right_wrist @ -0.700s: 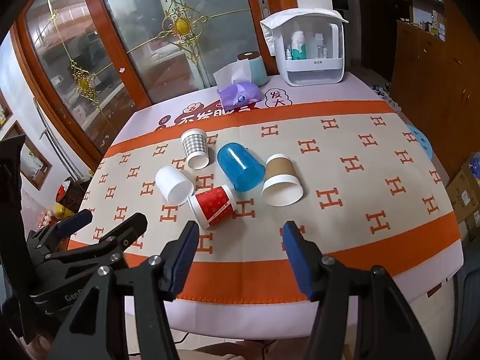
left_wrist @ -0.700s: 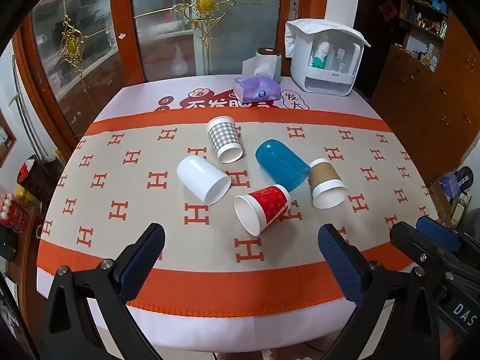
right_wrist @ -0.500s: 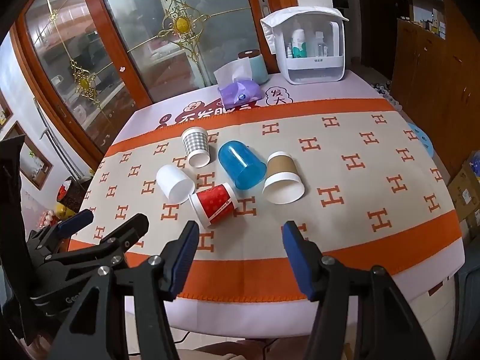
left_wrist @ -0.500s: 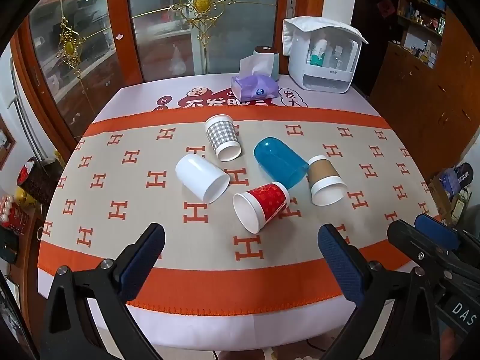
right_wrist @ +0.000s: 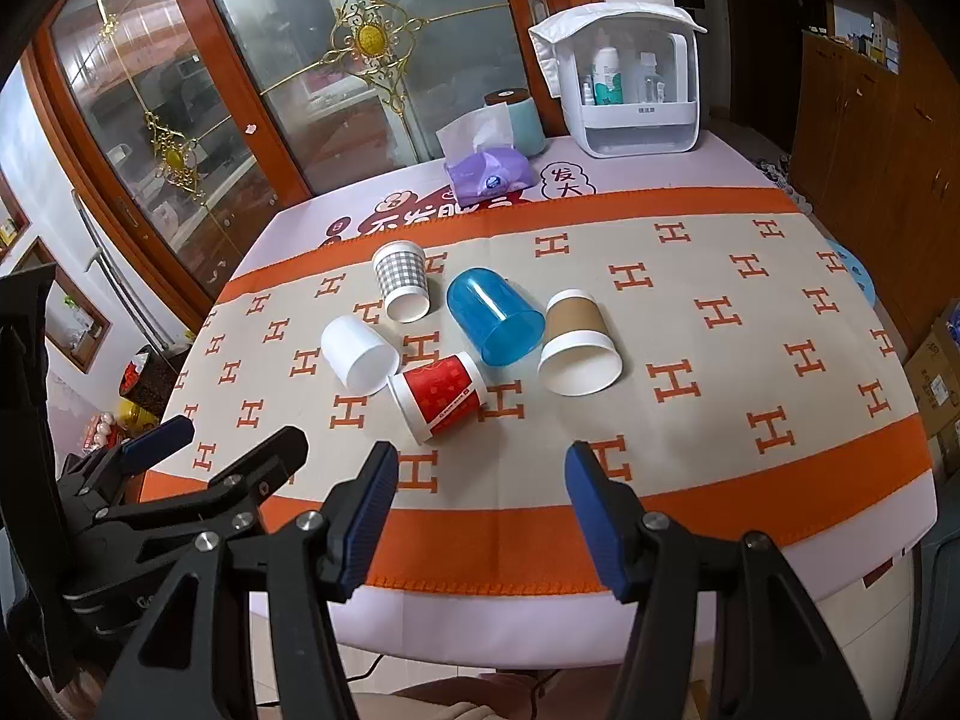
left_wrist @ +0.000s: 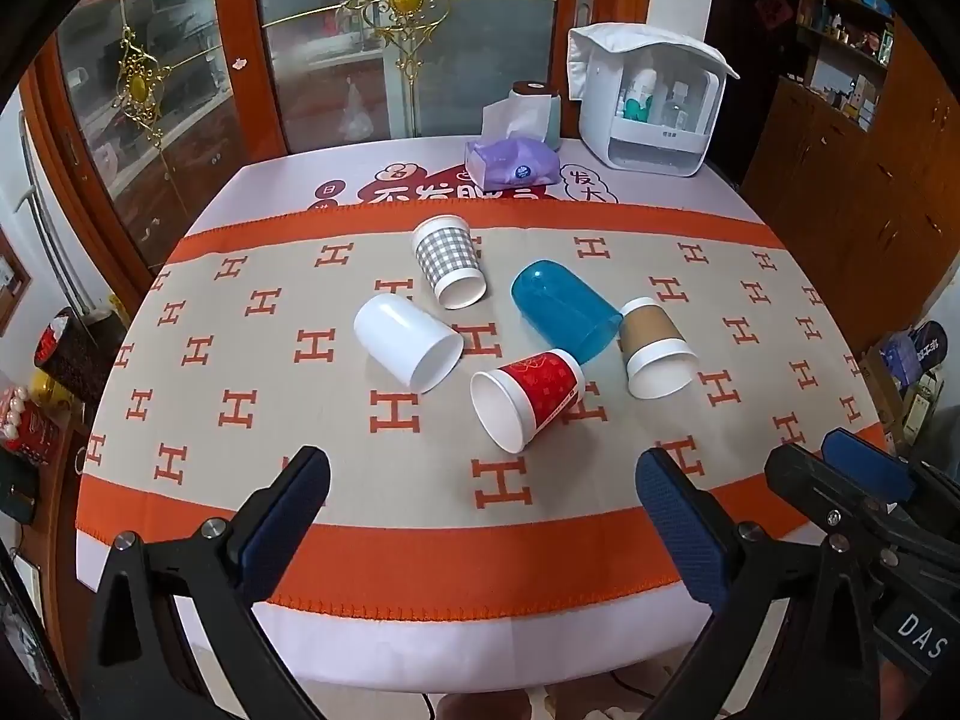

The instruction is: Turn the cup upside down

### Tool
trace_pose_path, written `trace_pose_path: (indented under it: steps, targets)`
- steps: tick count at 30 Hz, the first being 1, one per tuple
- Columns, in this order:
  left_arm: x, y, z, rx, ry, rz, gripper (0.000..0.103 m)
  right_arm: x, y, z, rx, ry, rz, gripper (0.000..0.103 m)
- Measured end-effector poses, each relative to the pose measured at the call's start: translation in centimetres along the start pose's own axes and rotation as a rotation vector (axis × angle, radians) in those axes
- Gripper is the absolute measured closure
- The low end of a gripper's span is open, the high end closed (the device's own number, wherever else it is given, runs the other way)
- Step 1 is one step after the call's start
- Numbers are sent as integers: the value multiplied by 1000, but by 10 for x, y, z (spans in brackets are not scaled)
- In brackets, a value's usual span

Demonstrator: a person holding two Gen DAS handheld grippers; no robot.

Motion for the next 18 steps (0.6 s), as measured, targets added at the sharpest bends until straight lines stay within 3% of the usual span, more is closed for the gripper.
trace_pose_path:
  steps: [18]
  targets:
    - [2, 1, -2, 9, 1, 7, 2, 0, 1, -1, 1, -1, 0, 45]
Point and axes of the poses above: each gripper's, at about its wrist camera, not at the fingertips, and x roughly the way its jaws point, z to its left, y to its underside, the point moved 10 cm from there along x, roughly the way its jaws point, and after that the axes turned 10 degrees about y, right-handed, at the moved point
